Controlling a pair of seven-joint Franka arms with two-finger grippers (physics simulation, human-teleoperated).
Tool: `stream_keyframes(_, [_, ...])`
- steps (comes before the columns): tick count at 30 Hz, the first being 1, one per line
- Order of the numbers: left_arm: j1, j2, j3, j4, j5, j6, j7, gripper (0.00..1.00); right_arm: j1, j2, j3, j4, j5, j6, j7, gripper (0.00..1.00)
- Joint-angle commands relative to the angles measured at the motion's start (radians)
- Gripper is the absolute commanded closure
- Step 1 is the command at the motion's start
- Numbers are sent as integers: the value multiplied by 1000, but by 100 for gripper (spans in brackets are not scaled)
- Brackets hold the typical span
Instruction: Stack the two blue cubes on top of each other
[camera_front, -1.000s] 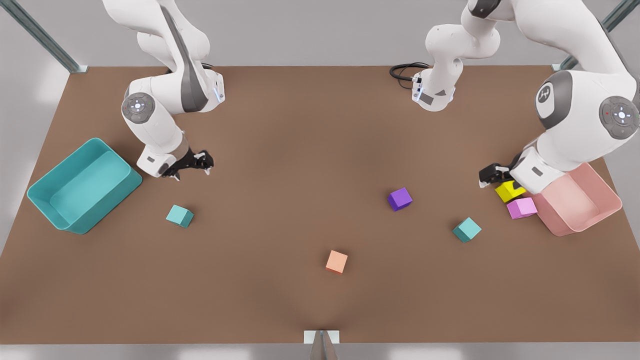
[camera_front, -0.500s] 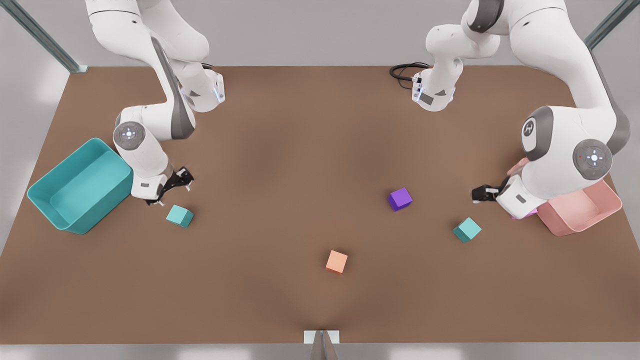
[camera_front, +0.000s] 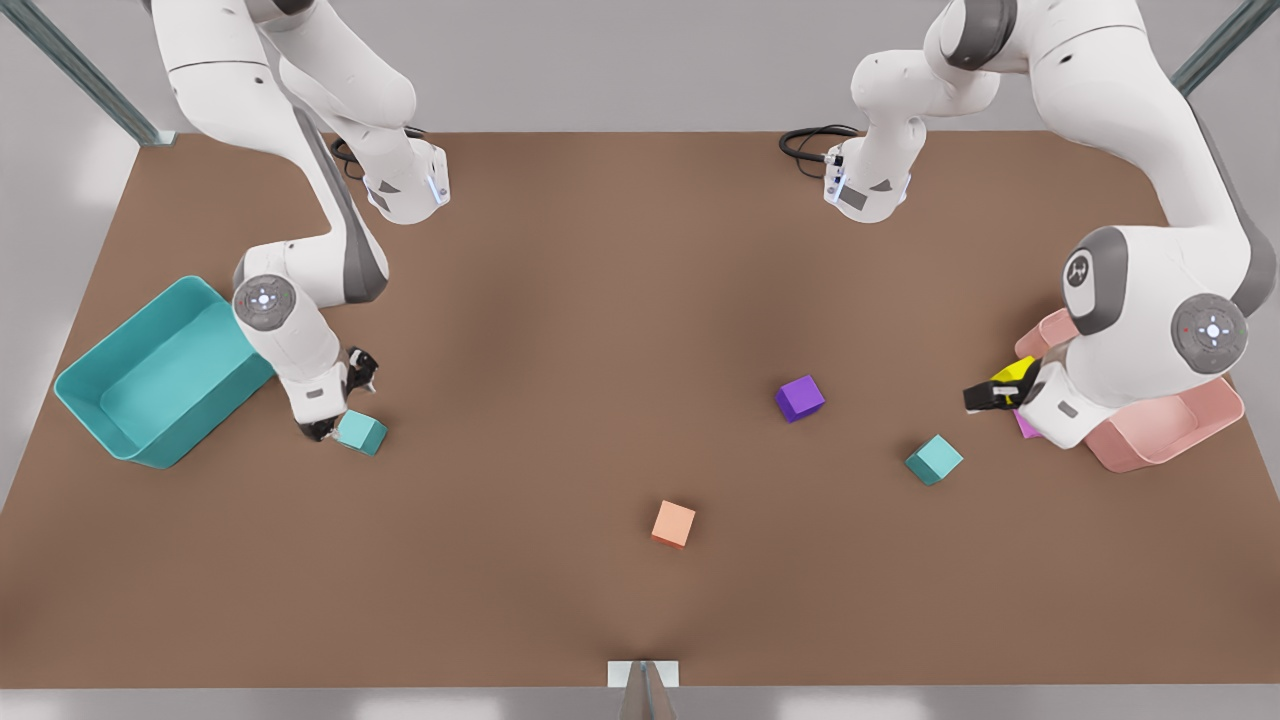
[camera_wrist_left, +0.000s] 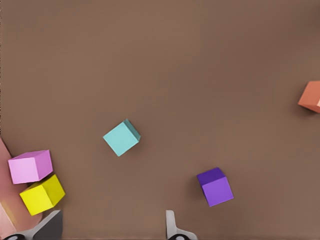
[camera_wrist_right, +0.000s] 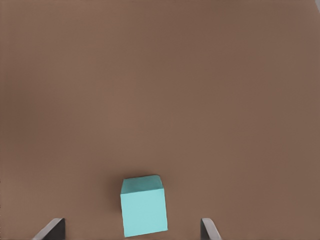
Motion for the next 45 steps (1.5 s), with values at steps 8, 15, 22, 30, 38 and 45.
stream_keyframes(8, [12,0,0,-7,2,-15,-153,0,-43,106,-3,-19,-33,69,-214,0])
stream_keyframes(15, [62,29,-5,4,-5,-1,-134,0,-120,116,-10,-32,-29,17,-194,0])
stream_keyframes(22, [-19,32,-9,1,0,-7,-205,0,44,105,-154,-31,-31,-11,-118,0])
stream_keyframes(30, [-44,46,-8,1,5,-4,-206,0,61,206,-241,-31,-33,120,-126,0])
stream_keyframes(38, [-27,43,-6,5,5,-7,-203,0,84,223,-238,-20,-31,130,-95,0])
stream_keyframes(45, [-25,50,1,8,3,10,-206,0,90,277,-240,-2,-33,169,-83,0])
